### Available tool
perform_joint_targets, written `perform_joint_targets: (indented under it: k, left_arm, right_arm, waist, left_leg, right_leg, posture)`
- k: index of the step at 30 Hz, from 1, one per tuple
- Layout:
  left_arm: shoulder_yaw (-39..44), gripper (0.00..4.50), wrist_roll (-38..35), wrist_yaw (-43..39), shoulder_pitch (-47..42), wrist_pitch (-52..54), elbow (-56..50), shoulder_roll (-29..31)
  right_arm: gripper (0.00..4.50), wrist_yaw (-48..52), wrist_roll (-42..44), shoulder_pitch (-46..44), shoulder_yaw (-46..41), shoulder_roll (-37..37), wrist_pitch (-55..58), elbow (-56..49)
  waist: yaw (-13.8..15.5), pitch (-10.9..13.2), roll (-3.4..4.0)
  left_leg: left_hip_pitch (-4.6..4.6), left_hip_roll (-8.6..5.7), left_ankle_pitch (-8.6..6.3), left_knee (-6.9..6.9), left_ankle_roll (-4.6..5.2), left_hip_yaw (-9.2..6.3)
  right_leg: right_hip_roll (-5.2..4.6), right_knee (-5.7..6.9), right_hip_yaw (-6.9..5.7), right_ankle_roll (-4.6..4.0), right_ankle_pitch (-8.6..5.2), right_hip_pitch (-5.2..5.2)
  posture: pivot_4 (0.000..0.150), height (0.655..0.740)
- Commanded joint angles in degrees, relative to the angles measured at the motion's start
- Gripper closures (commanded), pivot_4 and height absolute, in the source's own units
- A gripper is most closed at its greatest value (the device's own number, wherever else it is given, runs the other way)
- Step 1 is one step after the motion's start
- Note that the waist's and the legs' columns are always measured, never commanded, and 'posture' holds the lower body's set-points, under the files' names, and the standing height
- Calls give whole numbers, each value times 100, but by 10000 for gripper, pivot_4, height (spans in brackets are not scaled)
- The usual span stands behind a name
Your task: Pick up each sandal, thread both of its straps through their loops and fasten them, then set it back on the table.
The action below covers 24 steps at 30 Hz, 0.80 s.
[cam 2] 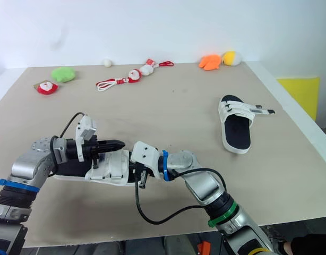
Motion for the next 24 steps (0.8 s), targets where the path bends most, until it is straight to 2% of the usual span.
perform_joint_targets:
  k: [1, 9, 10, 11, 18, 21, 24]
  left_arm:
    - [-205, 44796, 411, 0, 7, -241, 209, -77]
    - [-285, 44796, 813, -59, 8, -636, 411, -105]
    - [-273, 38127, 798, -78, 5, -615, 417, -99]
    - [-244, 35807, 790, -76, 0, -610, 417, -104]
    - [15, 1523, 739, 12, -102, -515, 292, -112]
    - [355, 528, 577, 102, -183, -481, 86, -4]
    - [694, 528, 1011, 277, -200, -1641, 148, 311]
  right_arm:
    - [45000, -62, -174, 141, 137, -86, 192, 122]
    - [45000, -75, -173, 124, 124, -72, 204, 143]
    - [45000, -76, -170, 122, 124, -71, 203, 146]
    - [45000, -77, -167, 119, 123, -69, 200, 152]
    - [45000, -61, -170, 88, 123, -49, 172, 208]
    - [45000, -41, -123, 107, 69, -61, 212, 162]
    - [45000, 67, 134, 196, -175, -127, 311, 13]
  waist:
    - [5, -2, 1]
    - [8, -13, 11]
    - [8, -13, 13]
    - [7, -13, 14]
    - [0, -14, 12]
    - [-3, -12, 11]
    - [-3, -4, 4]
  left_leg:
    - [1, -1, 0, 0, 0, 0]
    - [5, -4, 1, 2, 2, -1]
    - [5, -4, 2, 2, 2, -1]
    - [5, -4, 2, 2, 3, -1]
    - [2, -4, 1, -4, 2, 0]
    - [2, -4, 1, -7, 2, 0]
    - [-4, -3, 1, -6, 2, -1]
  right_leg:
    - [0, 0, 0, 0, 0, 1]
    - [0, 0, 6, 0, 0, 7]
    - [0, 0, 6, 0, 0, 8]
    - [0, 0, 6, 0, 0, 7]
    - [1, 0, 7, 0, -5, 2]
    - [2, 0, 7, 2, -6, 1]
    - [2, 0, 7, 3, -5, -5]
  posture:
    - [1500, 7400]
    - [1500, 7400]
    - [1500, 7400]
    - [1500, 7400]
    - [1500, 7400]
    - [1500, 7400]
    - [1500, 7400]
